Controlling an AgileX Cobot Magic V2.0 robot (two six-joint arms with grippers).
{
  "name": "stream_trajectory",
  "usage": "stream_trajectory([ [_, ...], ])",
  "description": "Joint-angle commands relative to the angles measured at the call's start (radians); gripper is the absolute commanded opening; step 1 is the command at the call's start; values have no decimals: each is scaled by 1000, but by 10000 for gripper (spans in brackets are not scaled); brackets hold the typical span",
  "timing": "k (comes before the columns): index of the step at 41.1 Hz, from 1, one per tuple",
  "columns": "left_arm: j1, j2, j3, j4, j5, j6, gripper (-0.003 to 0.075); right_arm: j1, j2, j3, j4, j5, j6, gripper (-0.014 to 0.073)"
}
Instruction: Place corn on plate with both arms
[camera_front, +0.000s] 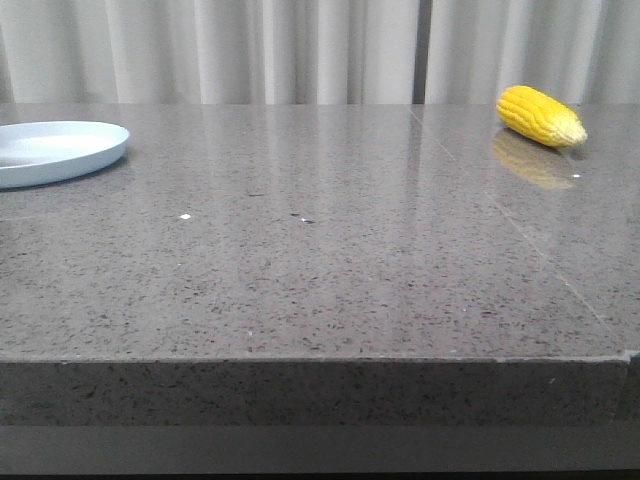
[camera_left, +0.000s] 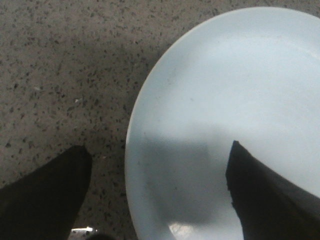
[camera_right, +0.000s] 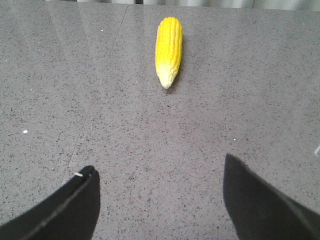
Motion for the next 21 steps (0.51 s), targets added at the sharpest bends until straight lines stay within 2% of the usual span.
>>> stream_trajectory([
  [1, -4, -24, -53, -27, -36, 8, 546, -7, 7, -26, -12, -82, -7, 542],
  [9, -4, 4, -65, -27, -16, 22, 543, -7, 7, -26, -12, -84, -7, 542],
  [11, -4, 5, -65, -27, -12, 22, 519, -7, 7, -26, -12, -83, -7, 542],
  [14, -4, 5, -65, -27, -7, 22, 438, -7, 7, -26, -12, -83, -7, 542],
  [21, -4, 5, -65, -27, -2, 22, 127, -7, 7, -26, -12, -83, -7, 542],
])
